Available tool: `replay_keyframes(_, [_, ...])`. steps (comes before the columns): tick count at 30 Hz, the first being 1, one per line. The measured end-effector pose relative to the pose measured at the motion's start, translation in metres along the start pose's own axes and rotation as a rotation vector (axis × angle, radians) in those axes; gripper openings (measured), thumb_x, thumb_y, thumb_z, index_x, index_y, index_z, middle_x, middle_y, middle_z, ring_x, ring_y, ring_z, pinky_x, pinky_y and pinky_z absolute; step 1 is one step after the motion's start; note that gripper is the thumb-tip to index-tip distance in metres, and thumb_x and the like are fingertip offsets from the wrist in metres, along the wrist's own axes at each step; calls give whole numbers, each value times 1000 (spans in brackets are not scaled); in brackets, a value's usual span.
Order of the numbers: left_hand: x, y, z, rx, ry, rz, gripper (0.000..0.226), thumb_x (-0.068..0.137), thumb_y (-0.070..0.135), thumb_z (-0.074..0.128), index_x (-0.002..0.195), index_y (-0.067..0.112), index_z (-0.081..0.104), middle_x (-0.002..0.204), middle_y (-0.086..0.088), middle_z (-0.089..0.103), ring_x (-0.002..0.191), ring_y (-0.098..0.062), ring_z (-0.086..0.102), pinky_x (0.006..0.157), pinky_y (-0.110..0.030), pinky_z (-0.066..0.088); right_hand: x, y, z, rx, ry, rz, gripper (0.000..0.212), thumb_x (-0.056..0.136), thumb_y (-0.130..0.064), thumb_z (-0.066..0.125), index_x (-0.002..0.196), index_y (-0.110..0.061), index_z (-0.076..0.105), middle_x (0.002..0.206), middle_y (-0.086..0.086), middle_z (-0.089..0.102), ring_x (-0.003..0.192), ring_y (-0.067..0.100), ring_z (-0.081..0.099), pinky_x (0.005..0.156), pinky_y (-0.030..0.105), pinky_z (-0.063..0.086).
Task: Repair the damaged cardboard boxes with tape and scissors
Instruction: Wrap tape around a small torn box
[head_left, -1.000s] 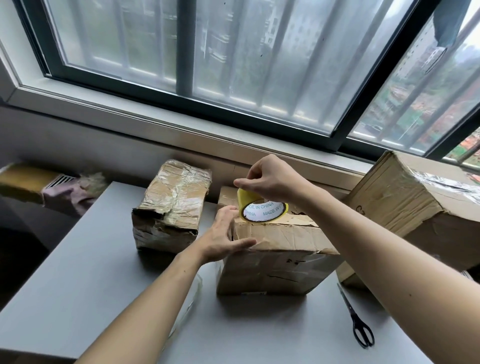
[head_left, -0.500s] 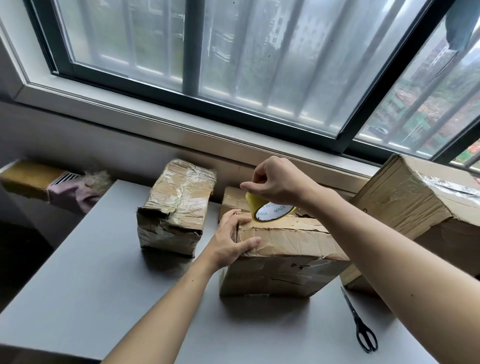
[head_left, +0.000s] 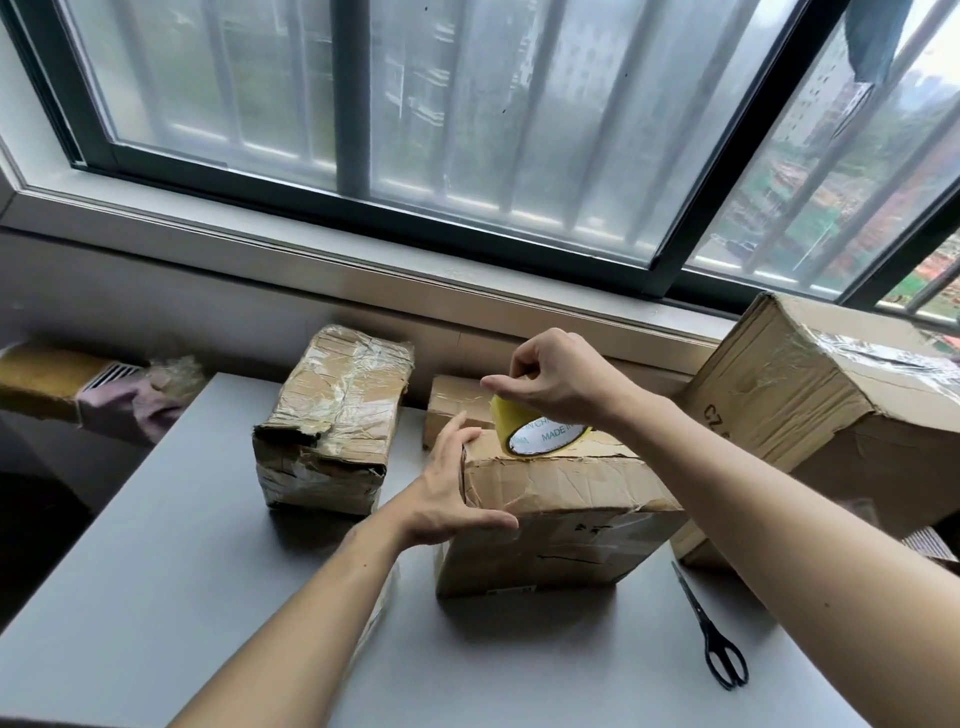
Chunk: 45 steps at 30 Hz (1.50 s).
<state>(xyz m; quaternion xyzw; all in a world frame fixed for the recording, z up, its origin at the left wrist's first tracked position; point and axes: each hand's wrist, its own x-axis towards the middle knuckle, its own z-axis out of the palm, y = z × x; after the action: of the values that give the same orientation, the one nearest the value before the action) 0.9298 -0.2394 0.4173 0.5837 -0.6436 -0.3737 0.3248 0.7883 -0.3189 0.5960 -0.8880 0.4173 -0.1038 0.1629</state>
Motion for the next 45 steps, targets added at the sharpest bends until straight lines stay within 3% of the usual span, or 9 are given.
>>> replay_keyframes(4, [1,1,-6,121,-56,42,128,56,66,85,151,28,8,152,26,-6,146,-7,5,121,-32,18,2,-2,0,-17,-13,-12,45,89,-46,71,64,-9,66,56,-1,54,54,10,46,44,19,32])
replay_keyframes(14, [-1,1,-1,80,14,44,115,61,50,89,151,26,22,146,20,10,142,-7,15,120,-30,21,-3,12,3,-77,-23,-5,50,89,-43,69,56,-13,49,53,-1,42,54,13,36,46,23,29])
replay_keyframes(18, [-2,2,1,78,18,51,112,62,48,89,150,26,23,140,24,10,140,-5,14,117,-24,19,-6,22,5,-130,-31,-2,48,88,-43,68,58,-11,51,55,0,46,58,15,39,49,28,33])
replay_keyframes(25, [-3,-1,3,84,29,43,112,61,50,89,149,26,23,144,19,13,140,-4,16,118,-25,19,-13,46,-2,-491,-67,-20,44,90,-50,59,63,-16,50,65,-1,51,70,28,53,59,32,41])
replay_keyframes(30, [-2,-1,4,89,9,29,113,60,53,88,149,27,22,146,18,14,141,-6,18,120,-28,20,-13,64,5,-503,-80,17,52,89,-60,60,64,-15,52,70,2,56,69,28,54,57,33,41])
replay_keyframes(33, [-3,0,1,108,-11,26,113,60,55,87,149,29,21,144,21,12,140,-6,18,119,-29,21,-7,73,4,-321,-75,75,62,82,-67,65,57,-13,50,59,1,53,61,23,51,55,34,42])
replay_keyframes(37, [-5,7,-3,148,-60,8,115,60,60,86,150,38,18,134,31,6,135,-2,17,114,-25,21,-18,98,0,131,-2,215,61,82,-63,70,55,-14,45,55,-1,37,53,14,35,52,29,29])
replay_keyframes(40, [-2,14,-6,210,-90,-7,118,56,67,84,149,37,17,137,26,7,134,-1,15,116,-26,19,-32,113,5,483,47,317,54,81,-61,71,60,-17,48,58,-4,37,54,11,36,52,26,28])
replay_keyframes(45, [7,32,-9,398,-75,-24,122,46,91,63,144,30,24,155,13,10,145,-9,13,122,-41,17,-41,127,18,843,73,345,54,75,-64,75,70,-18,50,68,0,40,67,16,39,61,31,26])
